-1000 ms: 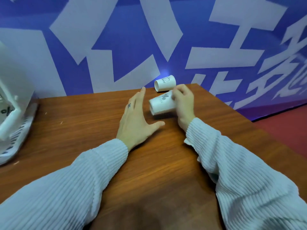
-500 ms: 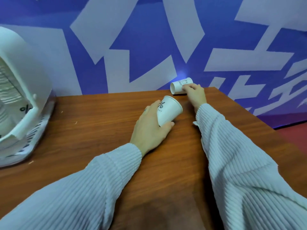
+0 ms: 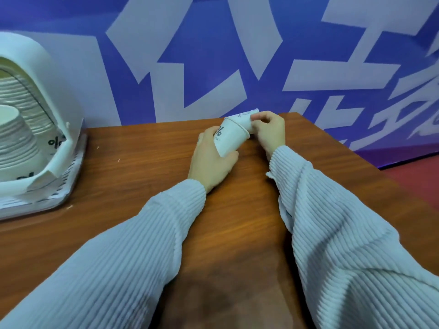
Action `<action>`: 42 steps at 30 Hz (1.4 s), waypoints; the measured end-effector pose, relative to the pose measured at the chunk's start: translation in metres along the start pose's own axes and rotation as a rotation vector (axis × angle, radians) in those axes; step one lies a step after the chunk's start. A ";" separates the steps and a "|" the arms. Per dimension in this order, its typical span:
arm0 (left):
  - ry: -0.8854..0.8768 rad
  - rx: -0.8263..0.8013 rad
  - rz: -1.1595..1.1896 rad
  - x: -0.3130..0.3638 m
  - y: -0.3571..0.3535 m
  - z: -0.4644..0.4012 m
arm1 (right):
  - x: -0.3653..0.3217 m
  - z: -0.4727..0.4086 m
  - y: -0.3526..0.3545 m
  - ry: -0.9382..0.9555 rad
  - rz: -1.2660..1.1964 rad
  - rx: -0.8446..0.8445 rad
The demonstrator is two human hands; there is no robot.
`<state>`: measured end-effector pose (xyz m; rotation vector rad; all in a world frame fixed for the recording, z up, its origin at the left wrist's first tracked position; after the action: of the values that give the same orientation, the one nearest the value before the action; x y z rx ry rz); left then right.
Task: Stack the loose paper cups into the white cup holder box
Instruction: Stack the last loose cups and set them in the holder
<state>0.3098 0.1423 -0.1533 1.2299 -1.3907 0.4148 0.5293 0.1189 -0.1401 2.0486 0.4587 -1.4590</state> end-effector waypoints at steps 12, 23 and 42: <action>0.070 0.141 0.063 0.008 0.104 0.067 | -0.102 0.139 -0.028 0.159 -0.101 -0.080; -0.003 0.514 -0.002 0.015 0.273 0.140 | -0.232 0.237 -0.125 0.494 -0.147 -0.175; 0.002 0.647 0.001 -0.020 0.388 0.167 | -0.263 0.298 -0.263 0.901 0.885 -0.623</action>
<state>-0.1018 0.1617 -0.0591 1.7409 -1.2940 0.9134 0.0661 0.1485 -0.0309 1.8579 0.2208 0.1579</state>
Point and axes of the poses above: each hand's wrist, its own z-axis away from the middle knuckle, its own y-axis out of the back of the hand, x = y × z, the point moved 7 cm from there along -z, towards the middle knuckle, and after that the axes turned 3 degrees about -x, right-handed, at the moved point
